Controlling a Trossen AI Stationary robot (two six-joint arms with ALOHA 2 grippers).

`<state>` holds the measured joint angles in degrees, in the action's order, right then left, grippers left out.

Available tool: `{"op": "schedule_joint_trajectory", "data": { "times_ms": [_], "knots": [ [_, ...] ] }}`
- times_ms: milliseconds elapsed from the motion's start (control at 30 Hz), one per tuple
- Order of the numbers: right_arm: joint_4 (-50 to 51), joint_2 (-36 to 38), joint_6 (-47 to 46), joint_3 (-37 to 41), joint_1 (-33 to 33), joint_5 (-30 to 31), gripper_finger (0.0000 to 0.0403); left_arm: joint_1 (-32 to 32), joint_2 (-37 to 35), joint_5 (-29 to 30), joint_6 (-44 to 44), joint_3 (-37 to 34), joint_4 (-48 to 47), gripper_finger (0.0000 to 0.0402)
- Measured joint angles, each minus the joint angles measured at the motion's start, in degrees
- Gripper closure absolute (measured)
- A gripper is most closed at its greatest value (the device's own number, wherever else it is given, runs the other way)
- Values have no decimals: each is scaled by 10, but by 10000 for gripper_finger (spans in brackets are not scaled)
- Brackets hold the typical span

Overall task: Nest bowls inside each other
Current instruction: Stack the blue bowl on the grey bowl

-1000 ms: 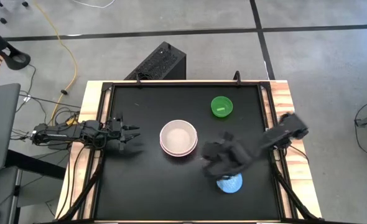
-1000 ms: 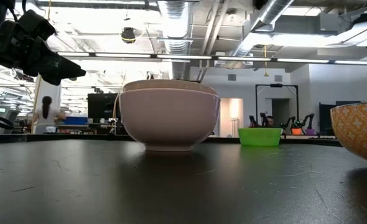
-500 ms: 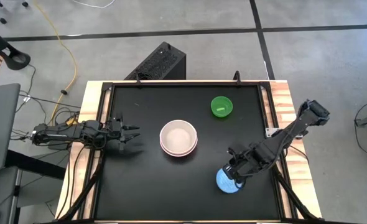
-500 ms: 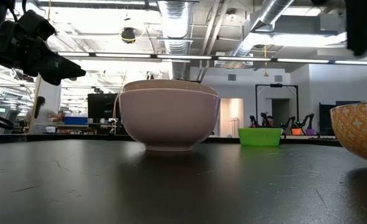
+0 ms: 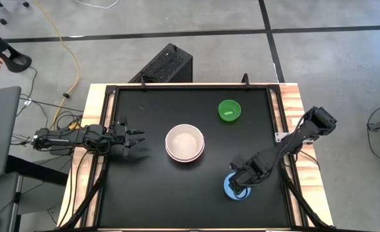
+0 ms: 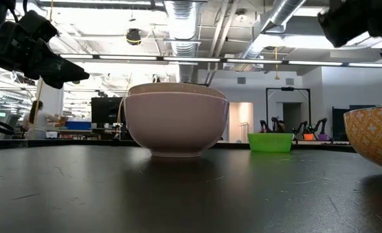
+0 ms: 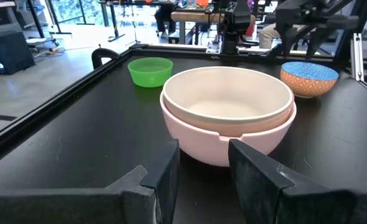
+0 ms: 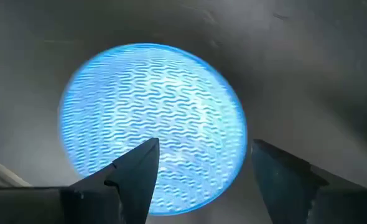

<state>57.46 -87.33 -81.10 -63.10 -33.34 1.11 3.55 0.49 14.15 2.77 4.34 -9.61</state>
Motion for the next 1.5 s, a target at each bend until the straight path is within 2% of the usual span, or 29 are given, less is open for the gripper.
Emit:
{"op": "schedule_joint_trajectory", "data": {
  "times_ms": [167,333,500,633,833,900,1067,1267,1400,1500],
  "knots": [
    [-21,0,6,40,0,-21,129,0,0,0,0,0,0,274],
    [-88,0,19,82,0,-28,129,0,0,0,0,0,0,274],
    [-114,0,23,100,6,-28,154,0,0,0,0,0,0,274],
    [-114,0,45,100,10,-28,213,0,0,0,0,0,0,274],
    [-111,3,108,100,36,-36,356,0,0,0,0,0,0,274],
    [-111,9,121,99,49,-50,385,0,0,0,0,0,0,274],
    [-109,28,141,75,82,-53,377,0,0,0,0,0,0,274],
    [-108,50,198,19,123,-53,394,0,0,0,0,0,0,274],
    [-112,56,212,-40,165,-2,393,0,0,0,0,0,0,274],
    [-111,43,222,-89,204,14,392,0,0,0,0,0,0,274]
  ]
}}
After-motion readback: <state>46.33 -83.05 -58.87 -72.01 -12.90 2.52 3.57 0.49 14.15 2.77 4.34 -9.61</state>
